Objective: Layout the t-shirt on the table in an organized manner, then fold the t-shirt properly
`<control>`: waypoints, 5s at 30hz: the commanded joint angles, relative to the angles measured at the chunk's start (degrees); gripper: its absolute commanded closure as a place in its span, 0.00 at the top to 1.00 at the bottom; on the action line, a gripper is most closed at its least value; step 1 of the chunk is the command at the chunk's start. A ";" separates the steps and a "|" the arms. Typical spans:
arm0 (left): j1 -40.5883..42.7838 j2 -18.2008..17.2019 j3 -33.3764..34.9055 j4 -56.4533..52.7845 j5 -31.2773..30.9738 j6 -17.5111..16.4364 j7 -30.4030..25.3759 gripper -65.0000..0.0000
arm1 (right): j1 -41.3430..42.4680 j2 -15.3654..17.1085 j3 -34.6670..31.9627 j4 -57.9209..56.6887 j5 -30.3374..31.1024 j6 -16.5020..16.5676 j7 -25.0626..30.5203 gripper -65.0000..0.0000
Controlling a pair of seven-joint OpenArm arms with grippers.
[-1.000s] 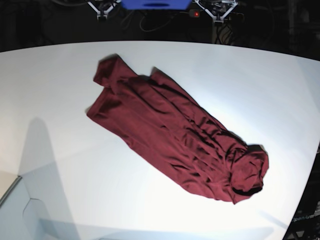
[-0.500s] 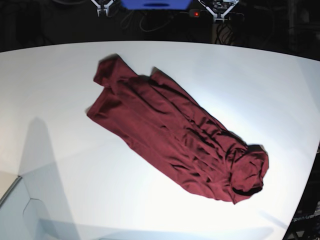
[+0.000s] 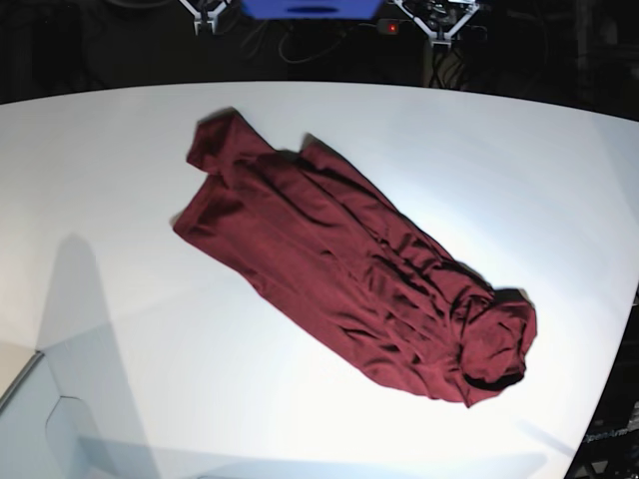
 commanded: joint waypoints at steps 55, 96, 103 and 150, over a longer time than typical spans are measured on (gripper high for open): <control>20.98 -8.37 -6.83 89.38 -0.18 0.64 0.20 0.01 | -25.04 -6.51 -1.26 93.15 0.23 -0.93 -11.45 0.00; -36.42 -7.66 -16.77 32.41 -12.31 0.38 18.57 0.39 | -20.91 -8.44 -1.18 92.89 0.23 -0.84 -19.54 0.27; -35.54 -7.57 -16.86 32.41 -12.31 0.38 18.57 0.39 | -20.47 -7.21 -1.26 92.89 0.23 -0.84 -19.54 0.27; -33.87 1.39 -10.79 79.01 -12.40 0.82 26.75 0.00 | -20.38 -6.07 -0.74 91.83 0.14 -0.84 -19.54 0.27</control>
